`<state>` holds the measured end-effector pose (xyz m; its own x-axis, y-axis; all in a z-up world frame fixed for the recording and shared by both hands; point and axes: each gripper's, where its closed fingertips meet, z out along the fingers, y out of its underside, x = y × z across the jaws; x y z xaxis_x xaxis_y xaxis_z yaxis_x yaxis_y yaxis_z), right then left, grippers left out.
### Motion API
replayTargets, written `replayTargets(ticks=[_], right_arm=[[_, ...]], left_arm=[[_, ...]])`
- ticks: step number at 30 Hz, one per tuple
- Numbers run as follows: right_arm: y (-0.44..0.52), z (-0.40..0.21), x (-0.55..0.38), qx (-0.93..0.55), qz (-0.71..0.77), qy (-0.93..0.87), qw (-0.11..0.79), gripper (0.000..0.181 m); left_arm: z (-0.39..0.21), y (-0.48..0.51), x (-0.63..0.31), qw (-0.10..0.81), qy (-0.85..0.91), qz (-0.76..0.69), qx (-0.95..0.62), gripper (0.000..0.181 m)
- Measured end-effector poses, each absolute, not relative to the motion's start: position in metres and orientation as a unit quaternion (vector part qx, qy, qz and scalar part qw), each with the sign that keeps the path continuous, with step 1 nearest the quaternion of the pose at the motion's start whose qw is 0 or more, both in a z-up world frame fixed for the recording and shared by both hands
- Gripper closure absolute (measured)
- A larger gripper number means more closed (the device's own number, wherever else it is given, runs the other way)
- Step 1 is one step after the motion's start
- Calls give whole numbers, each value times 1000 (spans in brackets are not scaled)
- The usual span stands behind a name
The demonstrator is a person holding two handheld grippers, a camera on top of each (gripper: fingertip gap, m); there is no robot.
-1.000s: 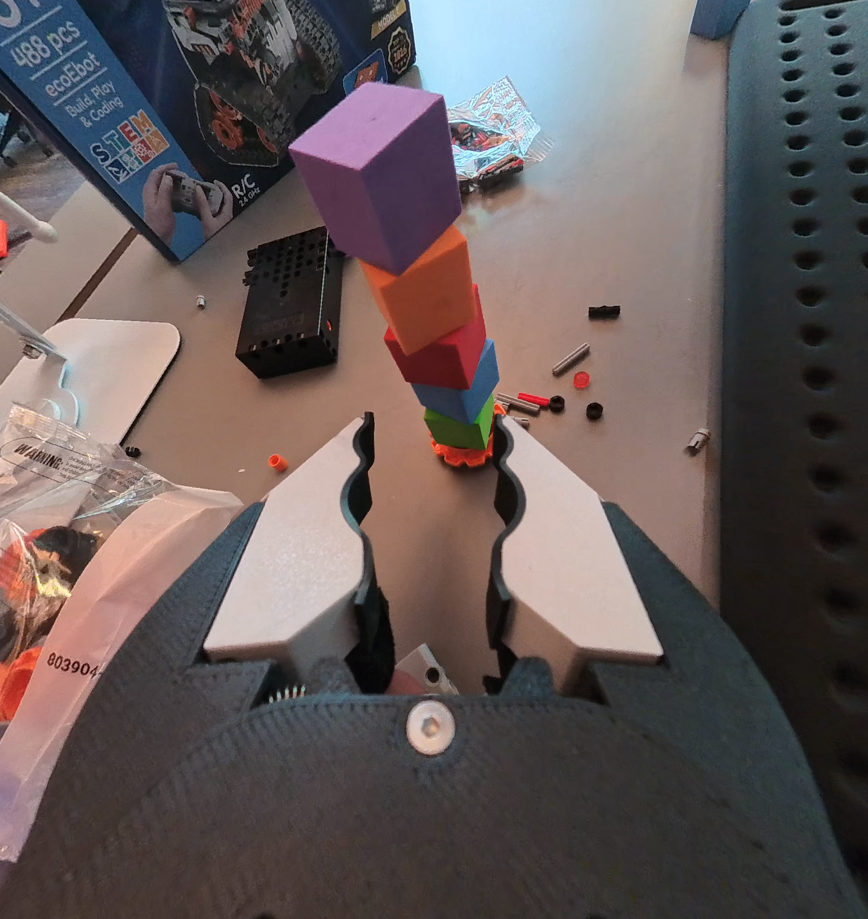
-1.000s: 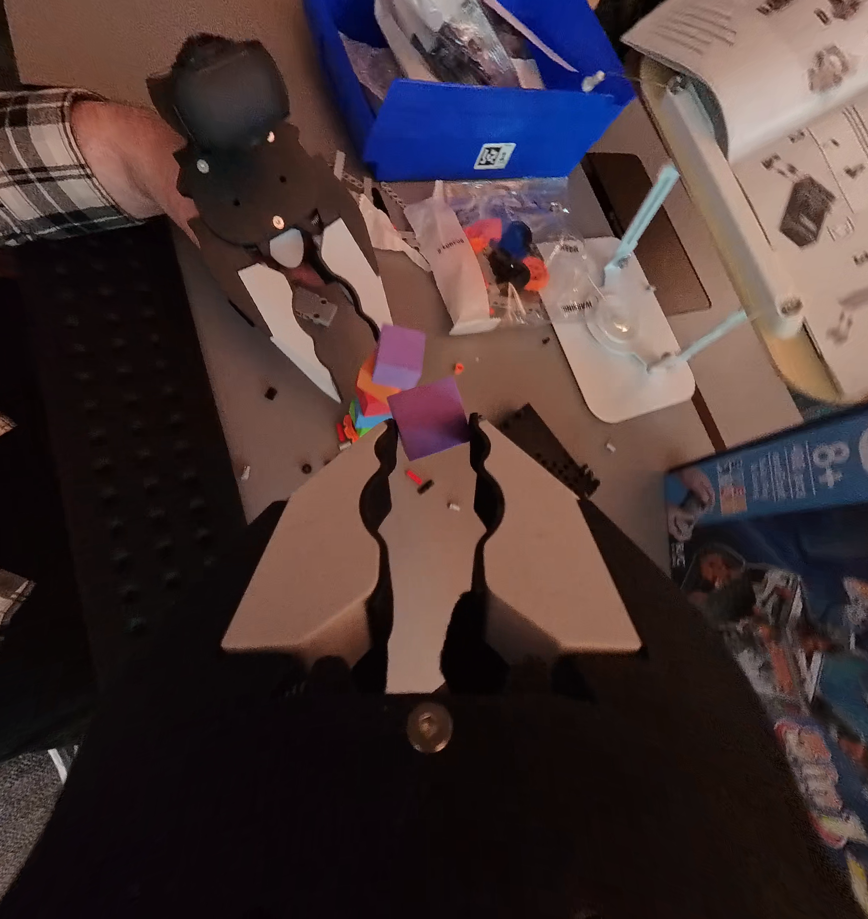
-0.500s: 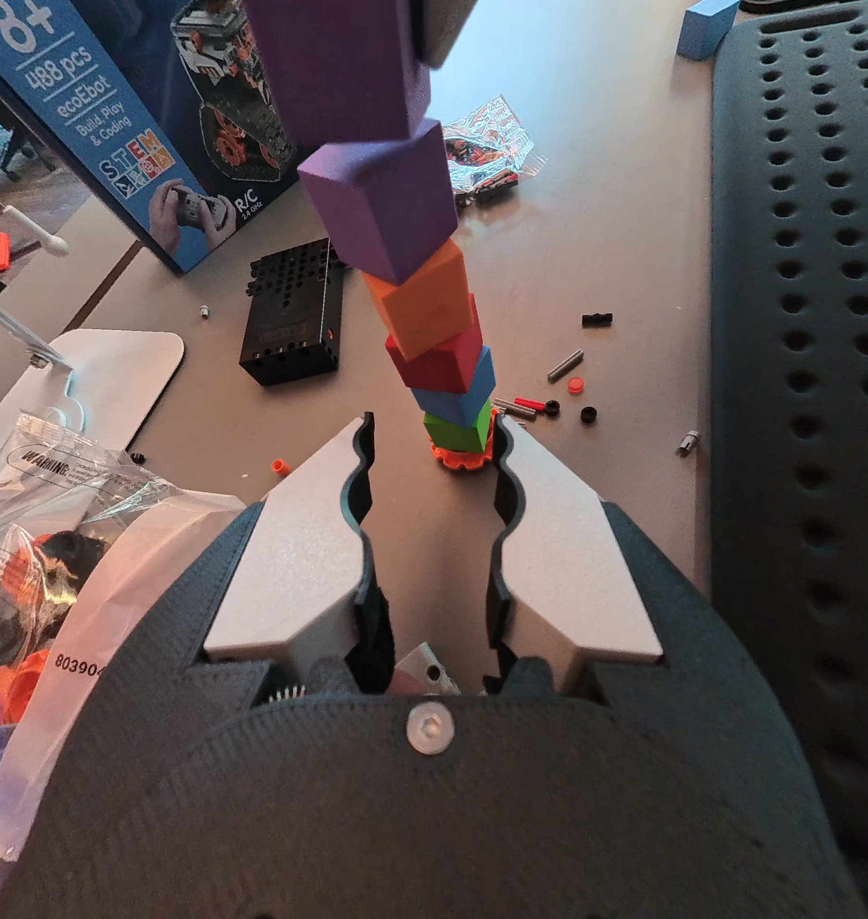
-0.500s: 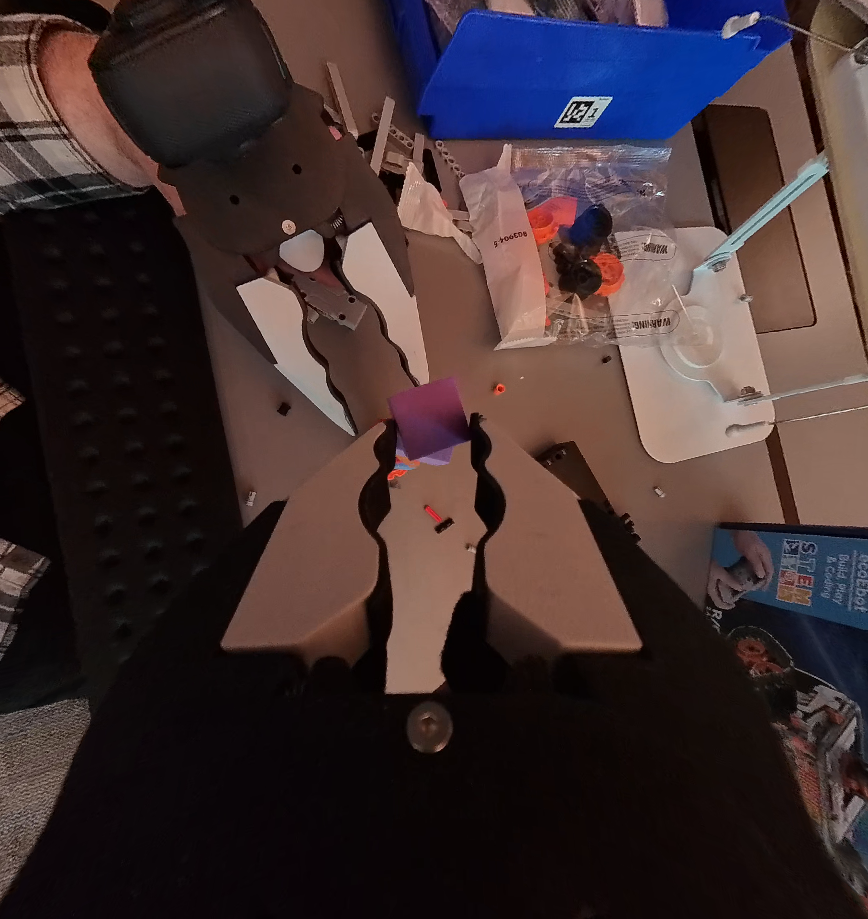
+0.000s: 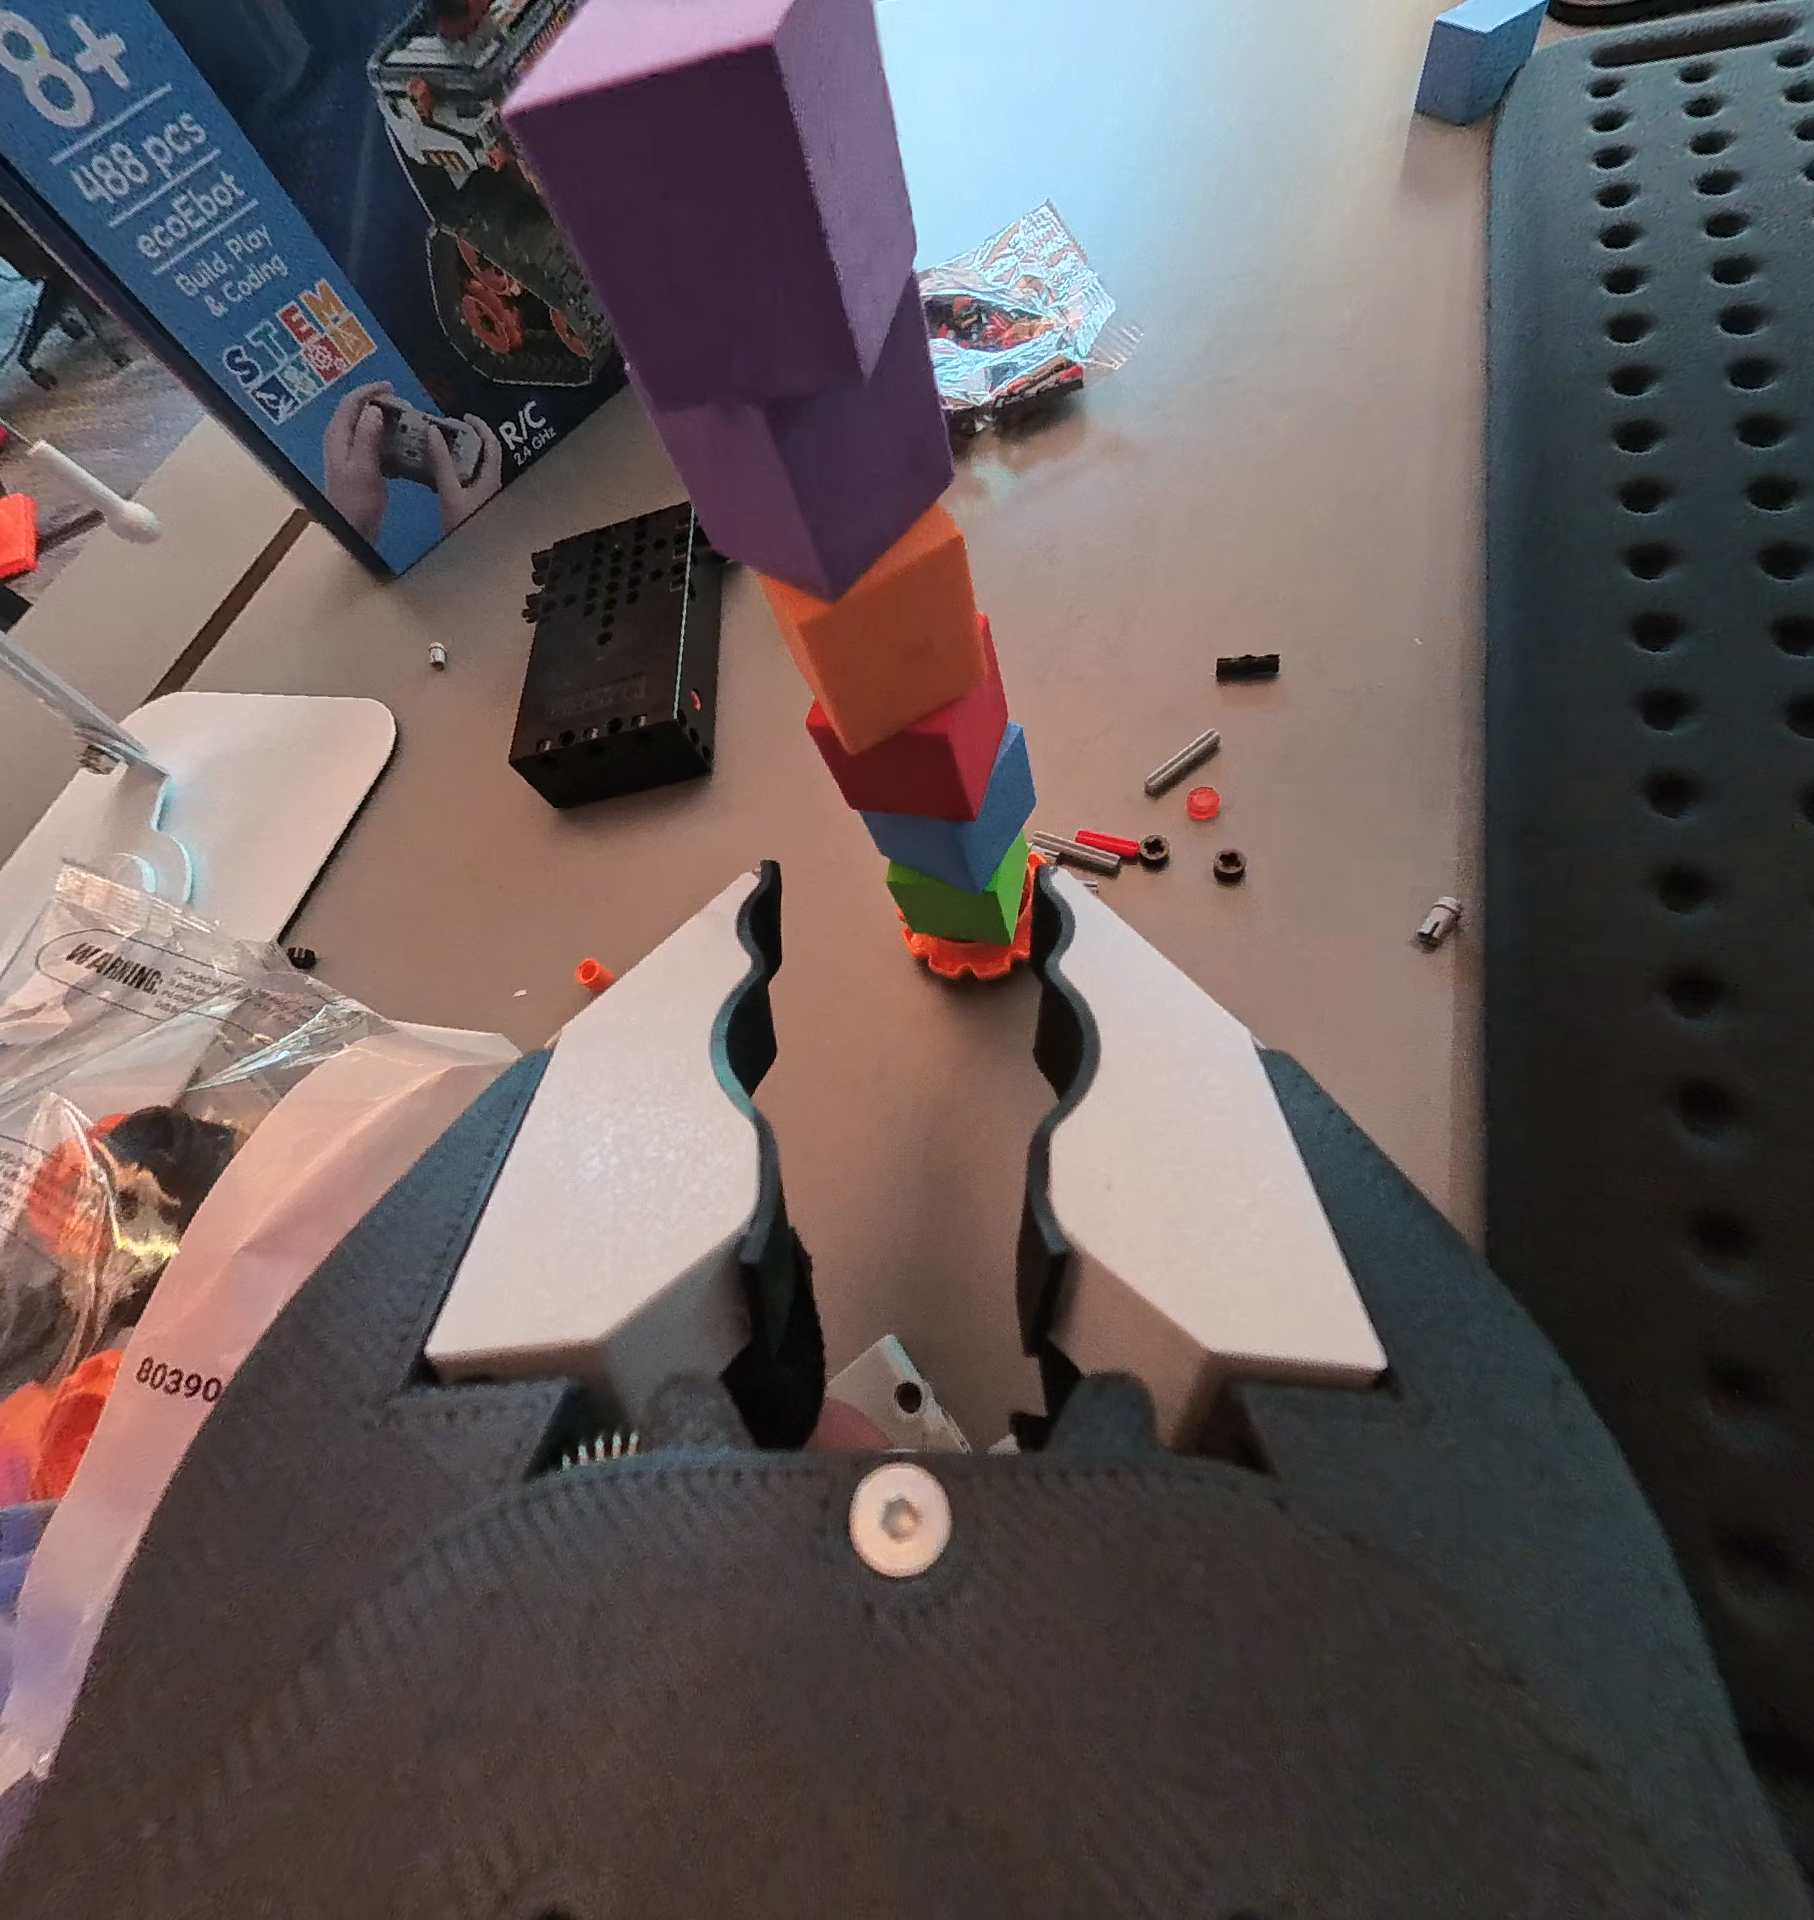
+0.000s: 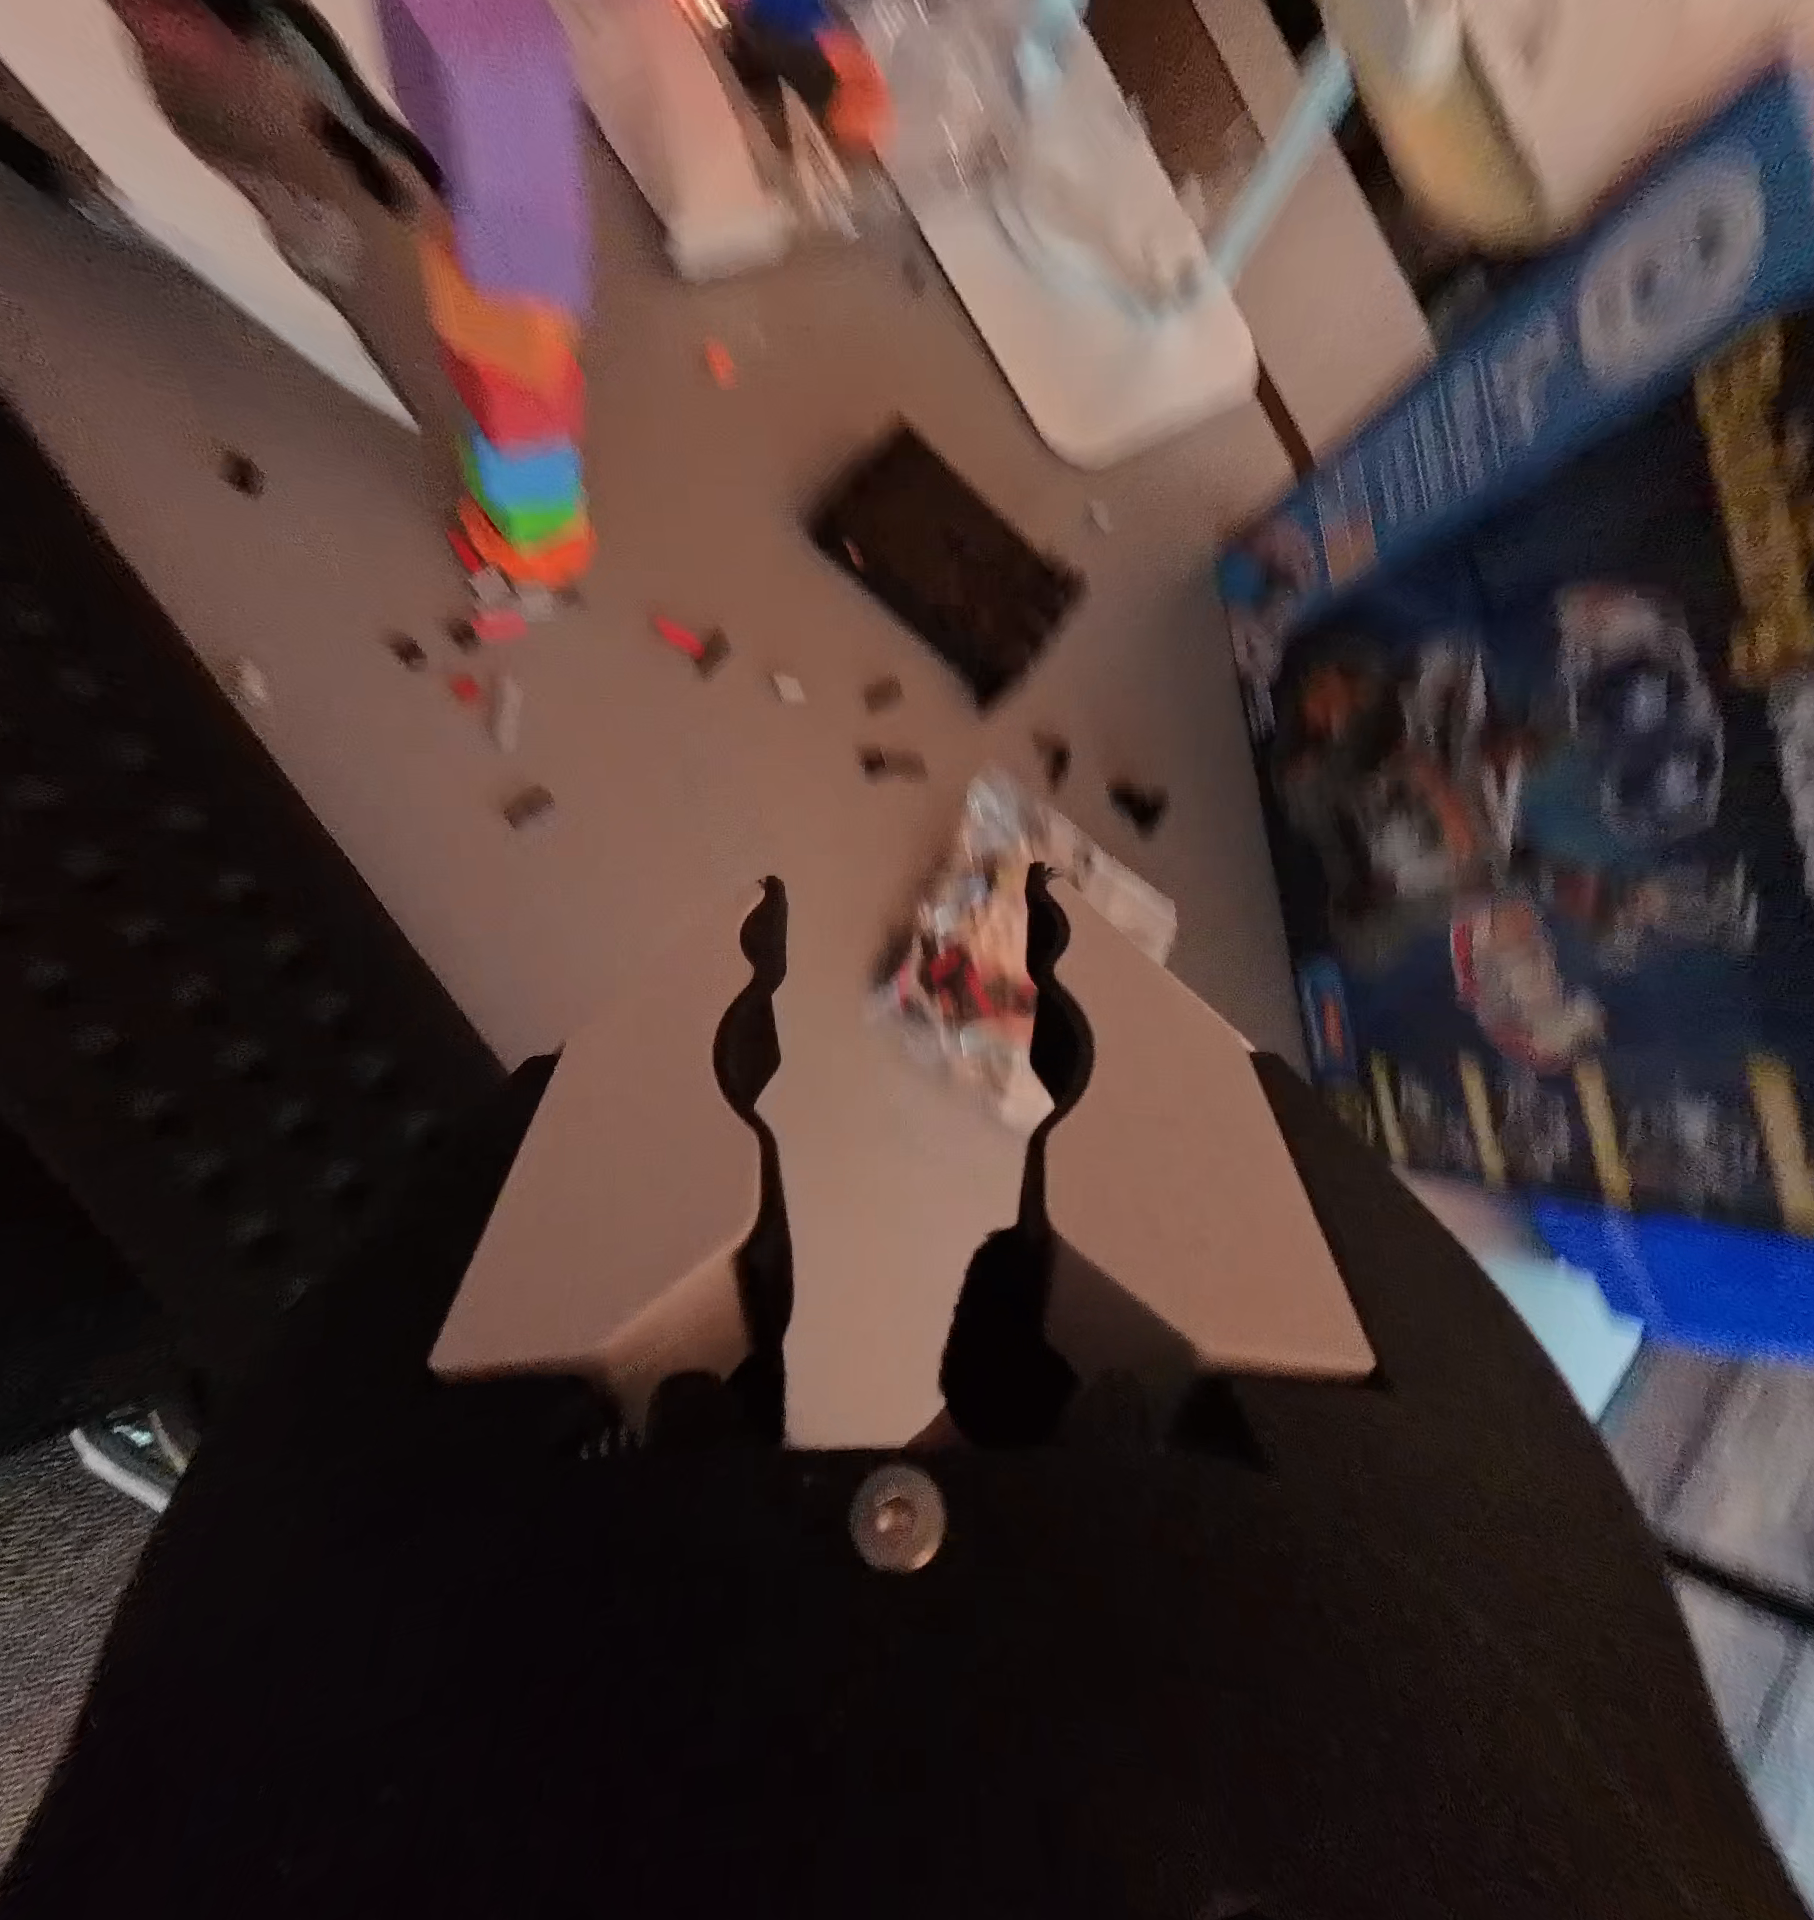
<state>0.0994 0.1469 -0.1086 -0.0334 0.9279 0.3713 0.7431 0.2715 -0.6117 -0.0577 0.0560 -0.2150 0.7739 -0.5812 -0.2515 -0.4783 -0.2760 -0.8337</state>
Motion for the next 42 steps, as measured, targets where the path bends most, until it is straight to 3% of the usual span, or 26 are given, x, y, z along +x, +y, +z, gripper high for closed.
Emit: replayTargets(ticks=[10,15,18,21,30,36,42], right_arm=[[215,-217,295,-772,22,-581,259,130],[216,-245,319,-788,29,-571,227,134],[213,-254,311,-783,64,-578,221,154],[214,-251,306,-777,60,-583,230,157],[157,-124,155,-616,170,-672,374,157],[84,-68,45,-477,221,-767,367,157],[62,-69,-16,-442,218,-814,308,157]], left_arm=[[-218,57,-56,495,334,-48,-801,135],[-222,58,-56,490,332,-49,-804,135],[-222,58,-56,490,333,-50,-805,135],[-221,57,-54,493,333,-60,-802,135],[-218,56,-55,498,331,-71,-799,134],[-223,55,-56,491,335,-77,-800,135],[-223,54,-55,492,338,-80,-798,135]])
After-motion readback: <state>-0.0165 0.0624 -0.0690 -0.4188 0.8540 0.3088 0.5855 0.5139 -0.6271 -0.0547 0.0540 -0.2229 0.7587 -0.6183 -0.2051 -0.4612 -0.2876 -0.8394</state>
